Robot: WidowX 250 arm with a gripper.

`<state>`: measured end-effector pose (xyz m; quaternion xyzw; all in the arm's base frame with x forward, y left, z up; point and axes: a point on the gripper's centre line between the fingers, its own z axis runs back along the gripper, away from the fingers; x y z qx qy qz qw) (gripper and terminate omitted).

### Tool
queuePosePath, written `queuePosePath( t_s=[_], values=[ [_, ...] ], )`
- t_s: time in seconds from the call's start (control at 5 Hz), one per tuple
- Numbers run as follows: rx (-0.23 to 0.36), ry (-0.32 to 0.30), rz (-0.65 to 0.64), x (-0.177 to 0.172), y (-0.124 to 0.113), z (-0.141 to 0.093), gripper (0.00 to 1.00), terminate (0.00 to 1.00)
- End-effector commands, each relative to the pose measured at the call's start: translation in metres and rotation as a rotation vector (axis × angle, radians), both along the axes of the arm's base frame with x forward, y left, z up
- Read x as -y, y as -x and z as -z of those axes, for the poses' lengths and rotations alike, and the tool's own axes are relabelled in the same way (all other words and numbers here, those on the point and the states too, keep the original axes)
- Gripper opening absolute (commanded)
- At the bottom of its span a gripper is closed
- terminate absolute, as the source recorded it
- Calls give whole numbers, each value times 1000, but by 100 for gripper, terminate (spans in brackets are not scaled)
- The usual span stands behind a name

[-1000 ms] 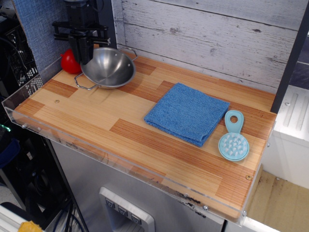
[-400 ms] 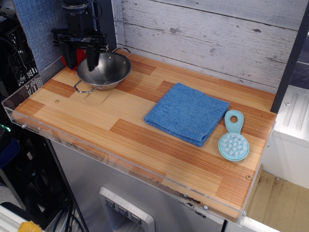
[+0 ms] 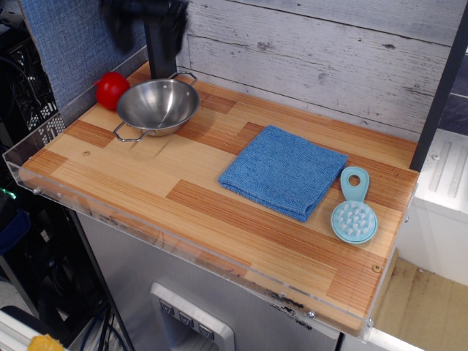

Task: Place the colander to the right of the red tomato

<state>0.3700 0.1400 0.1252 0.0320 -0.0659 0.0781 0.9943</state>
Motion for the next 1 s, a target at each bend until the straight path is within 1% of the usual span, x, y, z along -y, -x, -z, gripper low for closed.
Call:
queuePosePath(
  t_s=[0.0, 0.2, 0.4, 0.6, 0.8],
  values=[
    [141, 51, 91, 51, 8, -66, 100, 0],
    [101, 69, 124, 64, 12, -62, 100, 0],
    [63, 70, 167, 70, 15, -61, 100, 0],
    [63, 70, 167, 70, 15, -61, 100, 0],
    [63, 70, 167, 70, 15, -61, 100, 100]
  ],
)
